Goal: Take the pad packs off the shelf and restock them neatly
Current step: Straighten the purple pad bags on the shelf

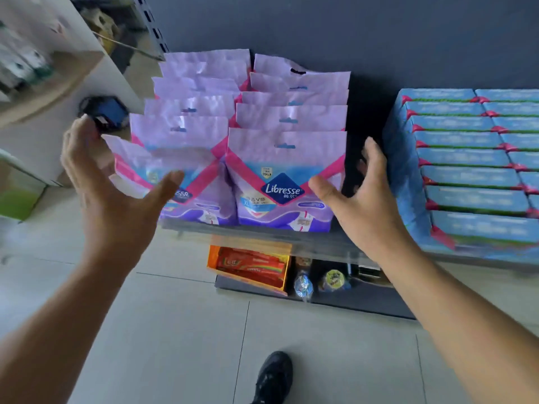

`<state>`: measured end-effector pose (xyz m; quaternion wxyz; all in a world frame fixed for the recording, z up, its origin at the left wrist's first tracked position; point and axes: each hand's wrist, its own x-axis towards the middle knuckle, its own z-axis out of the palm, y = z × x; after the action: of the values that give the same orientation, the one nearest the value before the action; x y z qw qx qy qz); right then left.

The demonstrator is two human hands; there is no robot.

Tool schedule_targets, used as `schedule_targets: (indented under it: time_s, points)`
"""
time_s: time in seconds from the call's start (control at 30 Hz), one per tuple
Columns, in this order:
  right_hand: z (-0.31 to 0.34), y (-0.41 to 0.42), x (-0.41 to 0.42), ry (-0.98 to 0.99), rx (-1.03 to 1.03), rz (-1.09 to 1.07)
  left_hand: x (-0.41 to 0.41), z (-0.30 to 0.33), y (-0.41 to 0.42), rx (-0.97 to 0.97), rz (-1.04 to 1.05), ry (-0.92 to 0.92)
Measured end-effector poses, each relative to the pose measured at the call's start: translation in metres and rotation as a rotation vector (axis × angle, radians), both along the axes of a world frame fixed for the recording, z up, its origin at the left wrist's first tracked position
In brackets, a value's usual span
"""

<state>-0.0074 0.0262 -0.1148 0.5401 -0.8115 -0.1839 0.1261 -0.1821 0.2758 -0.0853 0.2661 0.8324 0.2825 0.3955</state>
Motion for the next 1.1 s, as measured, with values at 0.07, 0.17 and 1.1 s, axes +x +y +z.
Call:
schedule_targets:
  time_s: [0.07,0.17,1.1]
  points:
    - [-0.006,0.001,-0.007,0.043,-0.057,0.048,-0.015,-0.018,0.003,-0.191,0.081,0.084]
    - [-0.025,0.009,-0.006,0.075,0.032,0.061,-0.017,-0.044,0.014,-0.399,-0.003,0.108]
    - [-0.065,0.043,-0.026,0.012,0.098,-0.173,-0.003,-0.073,0.051,-0.529,-0.228,0.059]
